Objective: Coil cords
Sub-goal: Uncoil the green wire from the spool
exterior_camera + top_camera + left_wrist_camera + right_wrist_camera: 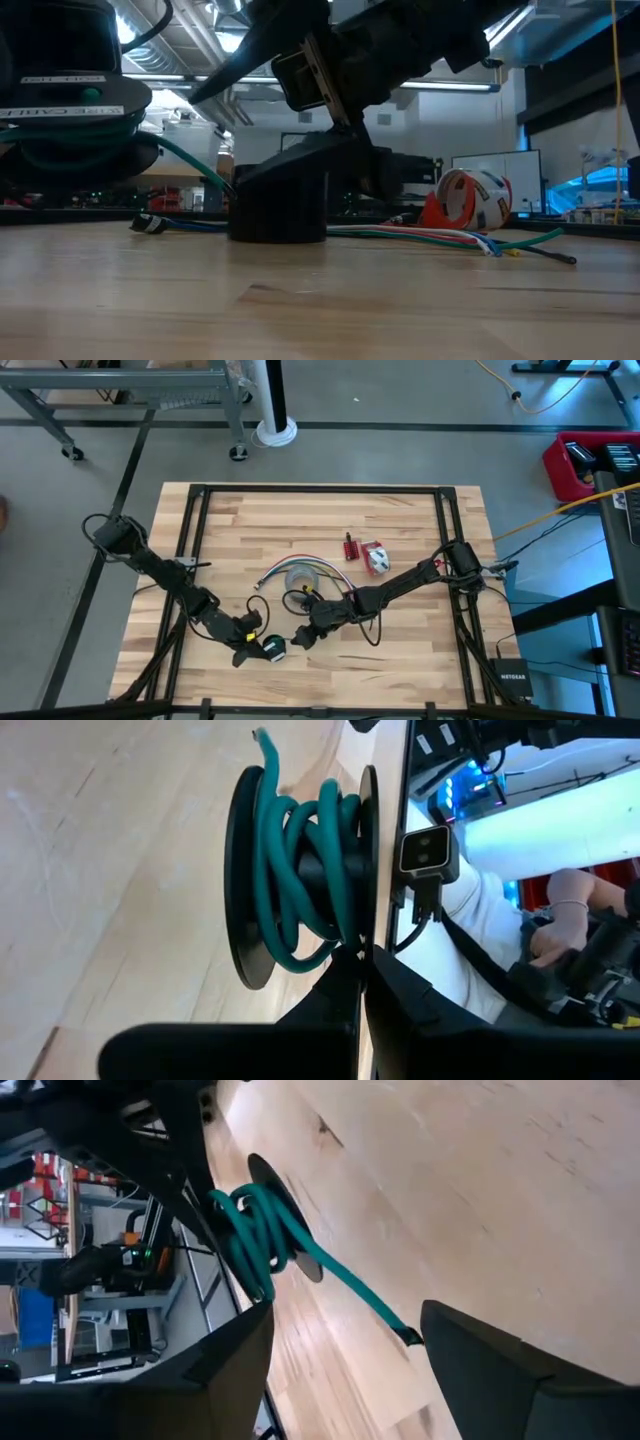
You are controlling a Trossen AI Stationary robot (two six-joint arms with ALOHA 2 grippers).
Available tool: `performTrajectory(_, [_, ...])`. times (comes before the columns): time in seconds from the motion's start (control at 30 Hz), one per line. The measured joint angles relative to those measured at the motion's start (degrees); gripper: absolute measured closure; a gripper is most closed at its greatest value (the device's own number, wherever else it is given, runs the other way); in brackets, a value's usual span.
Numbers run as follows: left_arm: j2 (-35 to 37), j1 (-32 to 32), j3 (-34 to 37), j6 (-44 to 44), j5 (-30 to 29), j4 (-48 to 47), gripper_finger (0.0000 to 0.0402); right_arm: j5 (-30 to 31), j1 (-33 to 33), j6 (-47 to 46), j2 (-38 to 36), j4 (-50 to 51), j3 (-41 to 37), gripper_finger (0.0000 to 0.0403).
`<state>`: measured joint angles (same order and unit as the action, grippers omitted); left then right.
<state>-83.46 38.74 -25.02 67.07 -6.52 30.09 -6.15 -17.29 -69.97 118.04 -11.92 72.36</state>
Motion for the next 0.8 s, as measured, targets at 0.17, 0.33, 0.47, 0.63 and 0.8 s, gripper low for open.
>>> performTrajectory(0.17, [0.0,0.0,0.0,0.2,0.0,1.0,0.0401,0.0,0.0,0.0,0.0,-0.1,0.0,0.0166])
performTrajectory(0.33, [0.0,-0.1,0.0,0.0,0.0,2.9,0.0402,-0.1,0.0,1.2,0.0,-0.3,0.0,0.0215])
performTrajectory(0.47, [0.1,-0.8,0.0,-0.5,0.0,4.2,0.0402,-1.6,0.0,1.4,0.0,-1.0,0.0,0.0251])
performTrajectory(0.63, [0.1,-1.6,0.0,-1.1,0.0,4.1,0.0402,-2.5,0.0,1.4,0.0,-1.8,0.0,0.0285])
performTrajectory(0.8, [0.1,-1.7,0.0,-1.1,0.0,4.8,0.0401,-2.0,0.0,2.9,0.0,-4.4,0.0,0.0330])
